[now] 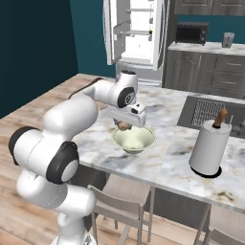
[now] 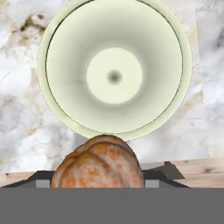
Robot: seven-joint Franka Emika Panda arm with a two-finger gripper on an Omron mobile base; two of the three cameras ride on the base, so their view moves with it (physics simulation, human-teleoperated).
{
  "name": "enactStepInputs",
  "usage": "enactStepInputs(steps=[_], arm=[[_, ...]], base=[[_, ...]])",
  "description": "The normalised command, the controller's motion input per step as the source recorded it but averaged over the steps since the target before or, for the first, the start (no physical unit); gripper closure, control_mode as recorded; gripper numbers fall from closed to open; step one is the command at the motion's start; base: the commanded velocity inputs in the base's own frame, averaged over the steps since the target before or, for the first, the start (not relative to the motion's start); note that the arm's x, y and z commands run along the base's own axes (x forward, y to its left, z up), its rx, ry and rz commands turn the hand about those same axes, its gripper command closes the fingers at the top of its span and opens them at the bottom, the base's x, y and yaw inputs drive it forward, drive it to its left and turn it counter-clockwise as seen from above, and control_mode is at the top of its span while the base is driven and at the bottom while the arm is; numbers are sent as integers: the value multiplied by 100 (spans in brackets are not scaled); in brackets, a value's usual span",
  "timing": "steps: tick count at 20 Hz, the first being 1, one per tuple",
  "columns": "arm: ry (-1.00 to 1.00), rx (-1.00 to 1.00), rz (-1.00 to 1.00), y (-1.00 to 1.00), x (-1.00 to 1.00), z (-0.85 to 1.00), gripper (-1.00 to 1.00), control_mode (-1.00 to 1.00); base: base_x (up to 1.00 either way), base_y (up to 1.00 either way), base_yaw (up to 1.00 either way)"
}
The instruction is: Retrieve the tangerine and mango from the fridge and place them into the bowl on the dining table.
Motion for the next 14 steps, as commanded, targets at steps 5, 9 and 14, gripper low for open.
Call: enactStepInputs(steps=[5, 9, 14], arm=[[0, 1, 0, -2, 17, -36, 100, -100], [0, 0, 0, -3, 17, -34, 100, -100], [0, 0, 0, -6, 14, -30, 100, -100]], base=[[0, 0, 0], [0, 0, 0], [0, 0, 0]])
